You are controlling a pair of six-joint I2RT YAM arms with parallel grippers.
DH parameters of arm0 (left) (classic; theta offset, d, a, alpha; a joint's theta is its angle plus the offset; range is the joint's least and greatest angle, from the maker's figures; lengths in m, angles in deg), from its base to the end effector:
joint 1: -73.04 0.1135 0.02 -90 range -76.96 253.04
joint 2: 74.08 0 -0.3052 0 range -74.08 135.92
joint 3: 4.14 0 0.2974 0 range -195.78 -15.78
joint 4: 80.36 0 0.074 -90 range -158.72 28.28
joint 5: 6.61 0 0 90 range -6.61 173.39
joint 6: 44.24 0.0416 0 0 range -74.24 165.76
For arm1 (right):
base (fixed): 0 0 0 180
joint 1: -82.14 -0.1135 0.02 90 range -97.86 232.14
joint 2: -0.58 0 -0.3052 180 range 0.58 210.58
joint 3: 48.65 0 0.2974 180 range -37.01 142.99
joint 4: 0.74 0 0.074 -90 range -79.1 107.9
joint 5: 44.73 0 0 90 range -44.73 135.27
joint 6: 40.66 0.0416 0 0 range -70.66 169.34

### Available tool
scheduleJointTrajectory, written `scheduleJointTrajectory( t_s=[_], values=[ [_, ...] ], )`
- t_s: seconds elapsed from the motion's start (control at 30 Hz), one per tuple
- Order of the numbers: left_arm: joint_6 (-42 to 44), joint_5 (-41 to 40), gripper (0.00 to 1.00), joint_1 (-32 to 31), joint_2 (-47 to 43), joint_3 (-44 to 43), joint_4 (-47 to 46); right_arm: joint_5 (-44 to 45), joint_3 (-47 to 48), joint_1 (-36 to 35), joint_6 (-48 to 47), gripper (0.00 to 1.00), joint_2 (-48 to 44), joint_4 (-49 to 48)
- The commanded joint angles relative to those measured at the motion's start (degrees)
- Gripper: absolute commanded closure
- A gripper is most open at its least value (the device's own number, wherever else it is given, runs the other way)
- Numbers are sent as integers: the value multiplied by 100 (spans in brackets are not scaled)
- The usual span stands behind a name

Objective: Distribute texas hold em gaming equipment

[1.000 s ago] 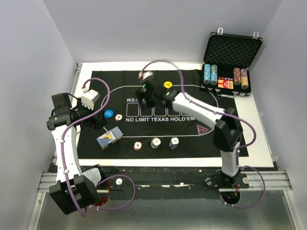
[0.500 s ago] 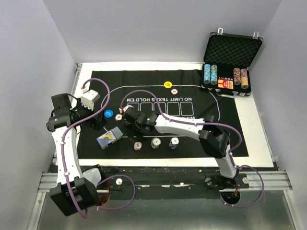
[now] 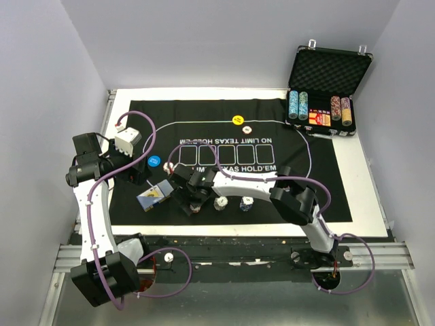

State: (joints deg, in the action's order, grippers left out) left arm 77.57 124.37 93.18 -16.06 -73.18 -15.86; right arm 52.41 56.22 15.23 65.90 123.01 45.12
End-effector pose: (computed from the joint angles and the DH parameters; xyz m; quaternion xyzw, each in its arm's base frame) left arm 0.2094 0.0477 0.3445 0.1995 0.8738 -0.1703 0.4094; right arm 0.2082 0.4752 0.1783 -0.4002 0.8852 0.1075 0.2116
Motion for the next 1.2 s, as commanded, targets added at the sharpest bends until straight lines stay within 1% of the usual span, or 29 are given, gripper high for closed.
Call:
scheduleJointTrajectory(
  t_s=[0.0, 0.13, 0.37, 0.63, 1.03, 1.17],
  values=[
    [-8, 43, 1, 42, -19, -43, 66, -239, -59, -137, 67, 12, 167, 50],
    [-8, 34, 1, 51, -10, -69, 66, -239, -129, -155, 128, 15, 202, 6],
    [-8, 43, 1, 43, -19, 1, 31, -186, -183, -173, 164, 23, 264, -64],
    [18, -1, 1, 51, -80, 63, -21, -142, -226, -173, 164, 40, 273, -38],
    [9, -1, 1, 78, -98, 37, -22, 51, -314, -269, 260, 56, 176, 41],
    [18, -1, 1, 69, -133, 45, -21, 95, -253, -269, 322, 68, 158, 50]
  ],
)
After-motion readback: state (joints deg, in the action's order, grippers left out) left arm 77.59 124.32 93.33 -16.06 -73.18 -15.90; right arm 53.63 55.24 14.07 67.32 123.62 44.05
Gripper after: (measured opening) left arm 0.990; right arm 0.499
